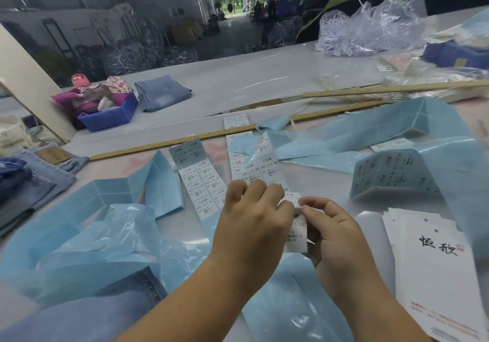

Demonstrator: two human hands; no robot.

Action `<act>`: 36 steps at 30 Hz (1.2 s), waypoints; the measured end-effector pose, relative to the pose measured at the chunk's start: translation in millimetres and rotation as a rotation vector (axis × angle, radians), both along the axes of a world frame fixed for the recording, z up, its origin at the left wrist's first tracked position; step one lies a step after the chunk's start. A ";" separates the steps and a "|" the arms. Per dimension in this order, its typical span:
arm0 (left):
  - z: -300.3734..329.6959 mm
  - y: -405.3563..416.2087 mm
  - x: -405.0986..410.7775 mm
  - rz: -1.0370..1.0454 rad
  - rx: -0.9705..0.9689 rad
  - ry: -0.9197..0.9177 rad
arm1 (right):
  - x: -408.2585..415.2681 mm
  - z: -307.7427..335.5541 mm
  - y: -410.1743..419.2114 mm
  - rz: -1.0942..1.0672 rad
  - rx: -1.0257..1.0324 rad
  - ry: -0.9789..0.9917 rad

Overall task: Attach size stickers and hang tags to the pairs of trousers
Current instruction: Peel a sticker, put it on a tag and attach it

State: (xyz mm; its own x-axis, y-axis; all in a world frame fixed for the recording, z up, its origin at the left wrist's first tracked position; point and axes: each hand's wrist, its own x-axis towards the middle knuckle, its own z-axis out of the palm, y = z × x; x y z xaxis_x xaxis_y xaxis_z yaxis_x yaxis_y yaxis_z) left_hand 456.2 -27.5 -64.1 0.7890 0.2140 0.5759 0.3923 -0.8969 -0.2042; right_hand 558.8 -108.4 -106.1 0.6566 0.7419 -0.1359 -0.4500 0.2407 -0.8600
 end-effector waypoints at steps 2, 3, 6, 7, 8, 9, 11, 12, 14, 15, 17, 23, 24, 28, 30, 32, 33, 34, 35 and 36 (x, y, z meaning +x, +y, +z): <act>-2.7 -0.5 0.9 -0.014 0.002 0.019 | 0.4 1.1 -0.2 0.010 -0.003 0.004; -4.2 -0.4 1.2 -0.018 -0.011 0.031 | 0.8 0.8 -0.5 0.015 -0.005 0.002; -8.8 2.2 1.3 0.017 -0.110 0.034 | 2.8 -0.9 -0.3 0.002 -0.036 -0.016; -9.7 3.5 0.7 0.030 -0.144 0.031 | 3.6 -1.8 0.0 -0.012 -0.044 -0.013; -10.5 4.2 0.2 0.029 -0.164 0.032 | 4.1 -2.3 0.4 -0.026 -0.046 -0.007; -10.8 4.6 0.1 0.015 -0.174 0.037 | 4.7 -2.8 0.6 -0.037 -0.045 -0.003; -10.2 4.6 0.1 -0.021 -0.173 0.050 | 5.1 -3.1 1.0 -0.049 -0.036 0.012; -9.7 4.5 0.2 -0.038 -0.164 0.053 | 5.2 -3.3 1.2 -0.051 -0.031 0.021; -8.0 4.1 0.3 -0.062 -0.155 0.050 | 5.6 -3.0 1.2 -0.056 -0.033 0.018; -7.2 3.9 0.4 -0.071 -0.154 0.048 | 5.8 -3.1 1.3 -0.062 -0.035 0.017; -6.3 4.4 0.7 -0.082 -0.147 0.048 | 5.9 -3.8 1.4 -0.064 -0.037 0.023; -7.0 4.0 0.0 -0.117 -0.100 0.095 | 7.4 -7.9 2.0 -0.039 -0.104 -0.060; -5.7 3.0 -1.5 -0.133 -0.169 0.072 | 7.3 -9.4 2.0 -0.040 -0.138 -0.113; 14.3 3.1 -5.4 -0.219 -0.684 -0.155 | 8.0 -7.6 1.2 -0.074 -0.212 -0.235; 29.8 3.1 -7.5 -0.167 -0.853 -0.260 | 6.4 -3.2 -0.2 -0.039 -0.196 -0.134; 46.3 -0.9 -9.7 -0.154 -1.071 -0.326 | 5.3 -1.3 -5.2 -0.034 -0.294 -0.213; 54.2 -3.1 -10.1 -0.172 -1.141 -0.358 | 5.8 -0.6 -7.9 -0.035 -0.353 -0.304; 61.4 -5.7 -9.9 -0.192 -1.165 -0.380 | 5.0 2.6 -11.8 -0.020 -0.391 -0.378; 67.8 -9.4 -8.6 -0.207 -1.166 -0.390 | 4.0 7.0 -16.3 0.030 -0.416 -0.436; 73.8 -13.4 -5.8 -0.223 -1.164 -0.386 | 2.6 12.9 -20.3 0.094 -0.430 -0.493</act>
State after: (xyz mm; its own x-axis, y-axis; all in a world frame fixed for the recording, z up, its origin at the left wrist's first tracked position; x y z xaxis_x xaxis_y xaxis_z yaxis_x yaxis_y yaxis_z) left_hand 450.4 -40.9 9.7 0.6952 0.6353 0.3364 0.0655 -0.5220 0.8504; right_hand 561.5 -128.7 -93.2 0.6528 0.7457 -0.1333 0.0185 -0.1916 -0.9813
